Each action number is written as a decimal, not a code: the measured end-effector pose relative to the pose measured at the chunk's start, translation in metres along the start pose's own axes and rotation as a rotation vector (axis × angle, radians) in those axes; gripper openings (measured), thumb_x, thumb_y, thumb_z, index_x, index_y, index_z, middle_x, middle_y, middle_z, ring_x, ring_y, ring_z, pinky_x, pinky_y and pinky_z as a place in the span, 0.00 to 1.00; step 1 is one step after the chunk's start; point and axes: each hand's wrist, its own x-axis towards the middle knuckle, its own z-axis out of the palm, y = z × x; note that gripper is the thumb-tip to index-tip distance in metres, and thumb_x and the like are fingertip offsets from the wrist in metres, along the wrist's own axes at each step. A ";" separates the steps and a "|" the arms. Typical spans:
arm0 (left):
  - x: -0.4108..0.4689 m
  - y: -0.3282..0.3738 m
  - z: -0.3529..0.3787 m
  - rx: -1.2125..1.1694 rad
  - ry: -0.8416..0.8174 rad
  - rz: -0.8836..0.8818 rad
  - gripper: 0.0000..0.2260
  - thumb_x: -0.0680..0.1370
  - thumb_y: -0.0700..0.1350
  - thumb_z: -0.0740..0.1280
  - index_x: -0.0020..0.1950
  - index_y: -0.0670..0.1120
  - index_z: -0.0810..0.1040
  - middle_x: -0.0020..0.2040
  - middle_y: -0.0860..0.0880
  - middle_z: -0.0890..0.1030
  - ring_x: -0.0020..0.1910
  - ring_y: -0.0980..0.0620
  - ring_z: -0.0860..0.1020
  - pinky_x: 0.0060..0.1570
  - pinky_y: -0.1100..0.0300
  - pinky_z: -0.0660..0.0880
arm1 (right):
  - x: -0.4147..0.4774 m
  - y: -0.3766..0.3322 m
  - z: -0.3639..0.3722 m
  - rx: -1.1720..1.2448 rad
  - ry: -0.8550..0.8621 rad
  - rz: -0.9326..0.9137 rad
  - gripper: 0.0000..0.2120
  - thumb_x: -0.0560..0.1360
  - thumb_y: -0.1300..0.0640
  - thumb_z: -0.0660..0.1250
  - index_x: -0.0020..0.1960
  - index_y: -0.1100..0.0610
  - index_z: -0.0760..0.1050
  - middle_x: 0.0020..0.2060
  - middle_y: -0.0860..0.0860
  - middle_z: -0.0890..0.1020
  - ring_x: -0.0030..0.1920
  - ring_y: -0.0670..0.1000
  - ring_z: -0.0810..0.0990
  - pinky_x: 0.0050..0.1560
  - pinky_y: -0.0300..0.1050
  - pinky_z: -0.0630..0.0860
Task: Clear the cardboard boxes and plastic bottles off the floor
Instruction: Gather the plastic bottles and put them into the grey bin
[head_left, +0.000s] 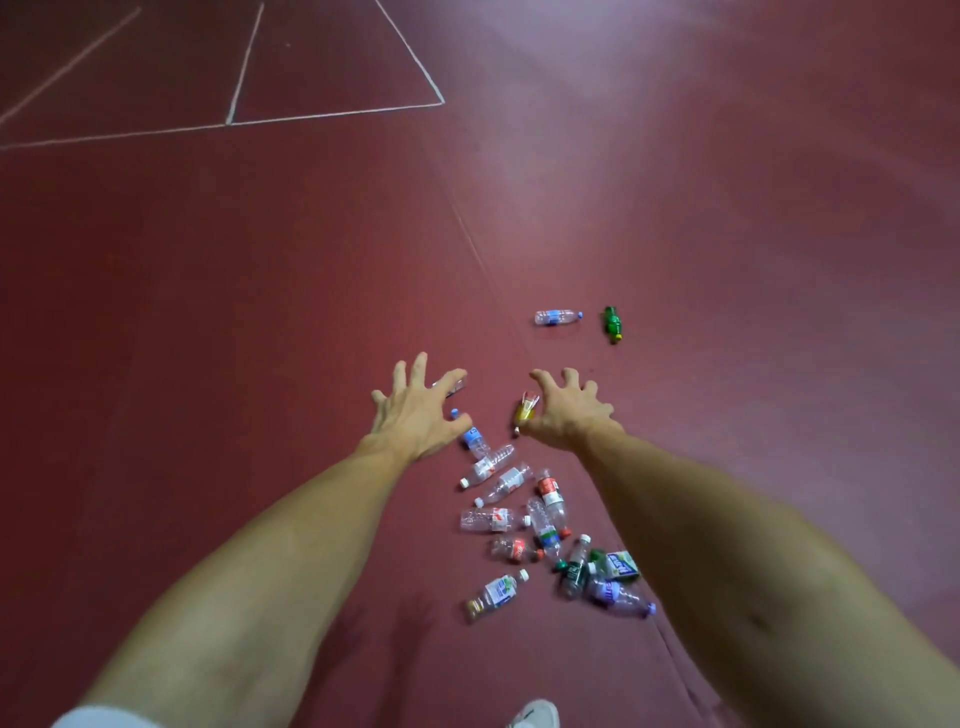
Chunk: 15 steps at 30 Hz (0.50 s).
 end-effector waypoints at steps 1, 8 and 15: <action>0.012 0.001 0.000 0.000 -0.006 0.009 0.29 0.77 0.58 0.63 0.78 0.63 0.58 0.81 0.43 0.47 0.79 0.39 0.47 0.71 0.32 0.57 | 0.010 0.002 -0.003 -0.008 -0.001 0.008 0.38 0.74 0.39 0.67 0.79 0.41 0.53 0.77 0.55 0.57 0.72 0.63 0.62 0.66 0.64 0.67; 0.101 -0.002 0.012 -0.002 -0.074 0.093 0.30 0.77 0.60 0.63 0.78 0.64 0.58 0.82 0.45 0.48 0.80 0.40 0.46 0.72 0.33 0.56 | 0.074 -0.004 0.001 -0.022 0.006 0.054 0.37 0.74 0.40 0.68 0.78 0.43 0.54 0.76 0.55 0.57 0.71 0.63 0.62 0.66 0.64 0.66; 0.199 0.007 0.043 0.006 -0.189 0.323 0.30 0.77 0.61 0.64 0.77 0.63 0.58 0.82 0.44 0.48 0.80 0.39 0.46 0.72 0.32 0.55 | 0.122 0.008 0.029 -0.001 -0.045 0.310 0.39 0.74 0.39 0.68 0.78 0.42 0.53 0.78 0.55 0.55 0.73 0.63 0.60 0.68 0.67 0.66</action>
